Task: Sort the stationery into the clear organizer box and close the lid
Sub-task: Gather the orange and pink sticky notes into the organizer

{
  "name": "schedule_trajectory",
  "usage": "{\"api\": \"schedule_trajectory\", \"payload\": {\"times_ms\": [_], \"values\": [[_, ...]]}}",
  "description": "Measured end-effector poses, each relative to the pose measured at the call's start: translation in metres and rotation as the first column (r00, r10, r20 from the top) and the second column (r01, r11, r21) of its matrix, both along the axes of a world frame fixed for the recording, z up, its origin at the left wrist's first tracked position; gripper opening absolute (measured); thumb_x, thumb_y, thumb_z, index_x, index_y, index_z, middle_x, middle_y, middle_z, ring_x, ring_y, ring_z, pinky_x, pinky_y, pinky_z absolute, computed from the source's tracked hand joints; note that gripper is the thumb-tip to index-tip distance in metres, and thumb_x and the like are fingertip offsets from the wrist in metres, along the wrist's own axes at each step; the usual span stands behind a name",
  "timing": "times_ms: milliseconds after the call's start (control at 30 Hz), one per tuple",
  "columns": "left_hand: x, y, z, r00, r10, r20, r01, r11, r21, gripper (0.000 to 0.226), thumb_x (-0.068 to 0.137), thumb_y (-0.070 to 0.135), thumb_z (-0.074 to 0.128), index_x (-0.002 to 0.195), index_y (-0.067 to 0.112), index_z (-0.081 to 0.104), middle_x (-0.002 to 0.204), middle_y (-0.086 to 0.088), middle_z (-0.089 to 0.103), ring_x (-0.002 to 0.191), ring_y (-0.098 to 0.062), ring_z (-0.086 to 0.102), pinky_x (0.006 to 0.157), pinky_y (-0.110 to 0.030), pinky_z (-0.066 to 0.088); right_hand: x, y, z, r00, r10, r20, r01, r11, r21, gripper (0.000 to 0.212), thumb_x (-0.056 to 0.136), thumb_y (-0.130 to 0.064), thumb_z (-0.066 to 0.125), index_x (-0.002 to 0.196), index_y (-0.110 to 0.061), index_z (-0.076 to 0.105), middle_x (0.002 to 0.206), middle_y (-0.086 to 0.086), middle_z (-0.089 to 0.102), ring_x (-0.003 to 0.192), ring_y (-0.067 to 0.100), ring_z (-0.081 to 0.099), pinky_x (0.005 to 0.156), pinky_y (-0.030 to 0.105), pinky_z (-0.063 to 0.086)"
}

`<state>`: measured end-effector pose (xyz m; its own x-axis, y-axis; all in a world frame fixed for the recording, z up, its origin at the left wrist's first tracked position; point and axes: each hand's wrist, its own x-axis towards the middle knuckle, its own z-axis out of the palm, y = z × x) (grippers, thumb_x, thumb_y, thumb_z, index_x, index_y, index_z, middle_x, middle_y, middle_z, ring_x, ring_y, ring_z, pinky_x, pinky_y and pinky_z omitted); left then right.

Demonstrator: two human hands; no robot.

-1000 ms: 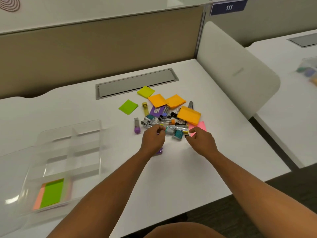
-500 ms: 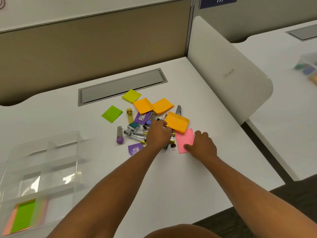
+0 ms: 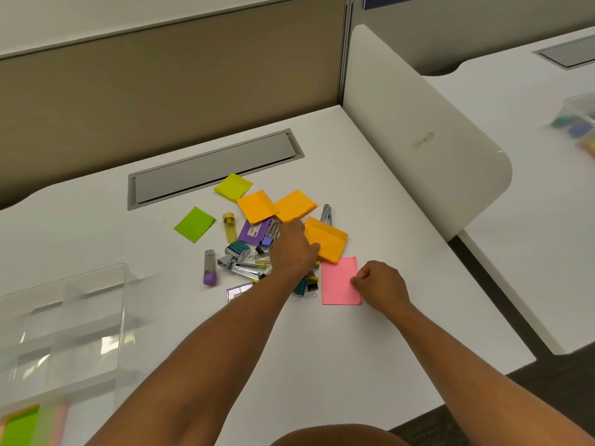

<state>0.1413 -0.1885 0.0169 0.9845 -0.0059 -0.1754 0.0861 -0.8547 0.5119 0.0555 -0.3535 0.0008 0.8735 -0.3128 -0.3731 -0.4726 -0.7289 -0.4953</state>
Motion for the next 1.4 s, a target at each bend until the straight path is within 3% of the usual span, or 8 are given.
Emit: {"api": "schedule_trajectory", "payload": {"times_ms": [67, 300, 500, 767, 900, 1167, 1300, 1400], "values": [[0.002, -0.002, 0.001, 1.0, -0.014, -0.007, 0.014, 0.999, 0.045, 0.056, 0.082, 0.031, 0.071, 0.128, 0.015, 0.044, 0.129, -0.013, 0.047, 0.105, -0.031, 0.059, 0.079, -0.04, 0.05, 0.002, 0.0, 0.001, 0.999, -0.003, 0.033, 0.003, 1.0, 0.001, 0.007, 0.085, -0.025, 0.064, 0.088, -0.019, 0.063, 0.095, 0.003, 0.065, 0.087, 0.023, 0.061, 0.073, 0.032, 0.047], [0.005, 0.003, 0.002, 0.998, 0.029, -0.052, -0.034, 0.994, -0.102, 0.044, 0.084, 0.014, 0.063, 0.125, 0.013, 0.047, 0.107, -0.011, 0.063, 0.094, -0.029, 0.063, 0.071, -0.036, 0.049, 0.01, 0.008, 0.001, 0.967, 0.256, -0.004, -0.254, 0.958, -0.134, 0.074, 0.086, -0.051, 0.064, 0.147, -0.023, 0.033, 0.132, 0.012, 0.041, 0.113, 0.03, 0.054, 0.089, 0.037, 0.049], [-0.004, 0.01, 0.003, 0.999, 0.04, 0.02, -0.03, 0.938, -0.345, 0.016, 0.097, 0.023, 0.05, 0.101, 0.013, 0.061, 0.097, -0.007, 0.065, 0.09, -0.025, 0.059, 0.071, -0.031, 0.044, 0.013, 0.007, 0.002, 0.974, 0.226, -0.023, -0.227, 0.968, -0.11, 0.048, 0.083, -0.044, 0.071, 0.12, -0.018, 0.052, 0.117, 0.01, 0.046, 0.101, 0.028, 0.055, 0.081, 0.036, 0.049], [-0.021, 0.039, 0.015, 0.984, 0.171, -0.039, -0.169, 0.859, -0.483, 0.026, 0.1, 0.029, 0.043, 0.083, 0.014, 0.055, 0.076, -0.002, 0.056, 0.073, -0.019, 0.053, 0.061, -0.031, 0.039, 0.005, -0.003, 0.003, 0.996, 0.072, 0.054, -0.076, 0.995, 0.069, 0.016, 0.083, -0.028, 0.073, 0.078, -0.023, 0.059, 0.097, 0.001, 0.067, 0.083, 0.015, 0.055, 0.068, 0.028, 0.037], [-0.037, 0.059, 0.021, 0.973, 0.202, -0.112, -0.231, 0.82, -0.523, 0.027, 0.099, 0.029, 0.045, 0.074, 0.019, 0.049, 0.073, -0.003, 0.054, 0.084, -0.032, 0.064, 0.063, -0.033, 0.041, -0.005, -0.003, 0.006, 0.997, 0.001, 0.075, -0.007, 0.996, 0.083, 0.016, 0.084, -0.032, 0.072, 0.092, -0.021, 0.066, 0.104, 0.003, 0.07, 0.089, 0.016, 0.057, 0.072, 0.027, 0.039], [-0.082, 0.109, 0.028, 0.962, 0.21, -0.176, -0.274, 0.753, -0.599, 0.024, 0.098, 0.029, 0.047, 0.101, 0.01, 0.062, 0.094, -0.014, 0.068, 0.074, -0.02, 0.068, 0.07, -0.04, 0.052, -0.042, 0.054, 0.008, 0.958, 0.234, -0.166, -0.27, 0.931, -0.246, 0.093, 0.074, -0.054, 0.076, 0.146, -0.019, 0.029, 0.132, 0.017, 0.039, 0.12, 0.039, 0.044, 0.092, 0.042, 0.043], [-0.104, 0.123, 0.034, 0.975, 0.158, -0.156, -0.221, 0.768, -0.602, 0.017, 0.099, 0.029, 0.048, 0.085, 0.026, 0.058, 0.086, -0.001, 0.069, 0.064, -0.005, 0.066, 0.06, -0.026, 0.05, -0.054, 0.066, 0.009, 0.988, 0.092, -0.123, -0.108, 0.985, -0.138, 0.085, 0.077, -0.04, 0.078, 0.144, -0.014, 0.031, 0.131, 0.019, 0.047, 0.119, 0.038, 0.05, 0.094, 0.04, 0.043], [-0.12, 0.136, 0.039, 0.978, 0.119, -0.172, -0.199, 0.777, -0.597, 0.01, 0.098, 0.024, 0.05, 0.095, 0.022, 0.059, 0.091, -0.003, 0.068, 0.073, -0.01, 0.069, 0.058, -0.026, 0.051, -0.065, 0.067, 0.011, 0.999, -0.013, -0.045, 0.009, 0.995, -0.104, 0.044, 0.082, -0.031, 0.073, 0.117, -0.009, 0.058, 0.115, 0.012, 0.062, 0.108, 0.031, 0.058, 0.08, 0.033, 0.043]]}}
